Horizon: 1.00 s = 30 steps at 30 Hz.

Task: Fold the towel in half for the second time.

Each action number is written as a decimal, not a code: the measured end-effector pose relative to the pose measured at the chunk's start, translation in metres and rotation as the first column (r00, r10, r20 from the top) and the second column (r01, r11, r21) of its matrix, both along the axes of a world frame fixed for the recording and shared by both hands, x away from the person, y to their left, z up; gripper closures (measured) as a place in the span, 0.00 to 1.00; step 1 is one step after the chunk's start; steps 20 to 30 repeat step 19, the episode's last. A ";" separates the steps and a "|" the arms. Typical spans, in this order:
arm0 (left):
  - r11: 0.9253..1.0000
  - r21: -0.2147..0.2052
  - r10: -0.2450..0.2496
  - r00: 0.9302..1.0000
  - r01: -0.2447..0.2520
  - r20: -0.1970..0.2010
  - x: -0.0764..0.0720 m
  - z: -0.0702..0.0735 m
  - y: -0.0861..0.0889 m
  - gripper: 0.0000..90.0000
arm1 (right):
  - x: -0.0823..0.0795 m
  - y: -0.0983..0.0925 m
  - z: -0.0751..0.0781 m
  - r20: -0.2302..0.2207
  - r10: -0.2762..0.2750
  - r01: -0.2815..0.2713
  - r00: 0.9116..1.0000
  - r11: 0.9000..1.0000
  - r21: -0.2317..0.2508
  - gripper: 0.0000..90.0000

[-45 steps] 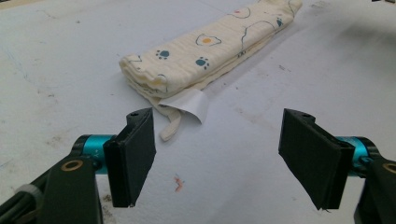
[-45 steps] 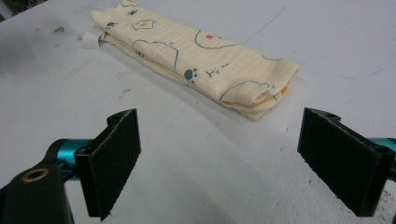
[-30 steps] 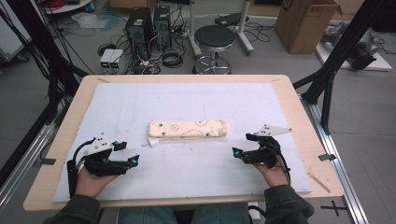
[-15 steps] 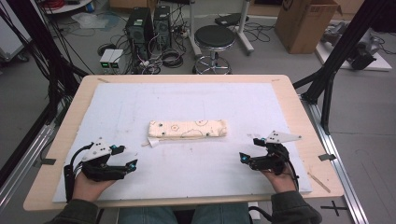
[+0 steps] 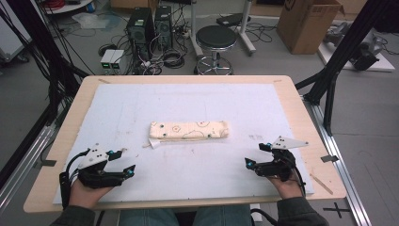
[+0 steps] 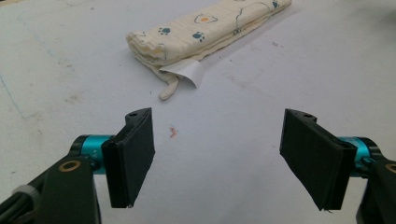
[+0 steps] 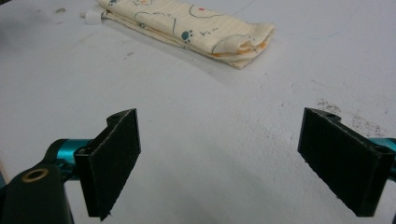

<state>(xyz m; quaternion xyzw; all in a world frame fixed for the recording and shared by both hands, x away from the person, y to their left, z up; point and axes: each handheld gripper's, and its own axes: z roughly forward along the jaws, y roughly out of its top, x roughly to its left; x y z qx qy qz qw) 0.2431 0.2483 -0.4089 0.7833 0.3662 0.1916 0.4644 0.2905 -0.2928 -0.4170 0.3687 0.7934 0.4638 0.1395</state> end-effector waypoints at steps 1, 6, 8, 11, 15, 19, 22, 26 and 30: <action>1.000 0.002 0.000 1.000 0.000 0.002 -0.001 0.000 0.001 0.30 | -0.001 -0.001 0.000 -0.005 -0.005 0.005 1.000 1.000 0.001 0.14; 1.000 -0.003 0.008 1.000 -0.008 -0.002 -0.004 0.000 0.004 0.30 | -0.005 -0.004 -0.001 -0.008 -0.011 0.011 1.000 1.000 -0.003 0.14; 1.000 -0.002 0.006 1.000 -0.006 -0.001 -0.005 -0.001 0.004 0.29 | -0.007 -0.005 -0.002 -0.010 -0.011 0.011 1.000 1.000 -0.006 0.14; 1.000 0.004 0.004 1.000 -0.004 -0.001 -0.005 -0.001 0.005 0.29 | -0.007 -0.005 -0.002 -0.010 -0.013 0.013 1.000 1.000 -0.005 0.14; 1.000 0.001 0.012 1.000 -0.012 0.001 -0.005 -0.002 0.004 0.30 | -0.007 -0.004 -0.003 -0.010 -0.010 0.010 1.000 1.000 -0.002 0.14; 1.000 -0.001 0.012 1.000 -0.012 0.002 -0.003 -0.003 0.004 0.30 | -0.005 -0.003 -0.004 -0.005 -0.006 0.006 1.000 1.000 -0.008 0.14; 1.000 -0.001 0.012 1.000 -0.012 0.002 -0.003 -0.003 0.004 0.30 | -0.005 -0.003 -0.004 -0.005 -0.006 0.006 1.000 1.000 -0.008 0.14; 1.000 -0.001 0.012 1.000 -0.012 0.002 -0.003 -0.003 0.004 0.30 | -0.005 -0.003 -0.004 -0.005 -0.006 0.006 1.000 1.000 -0.008 0.14; 1.000 -0.001 0.012 1.000 -0.012 0.002 -0.003 -0.003 0.004 0.30 | -0.005 -0.003 -0.004 -0.005 -0.006 0.006 1.000 1.000 -0.008 0.14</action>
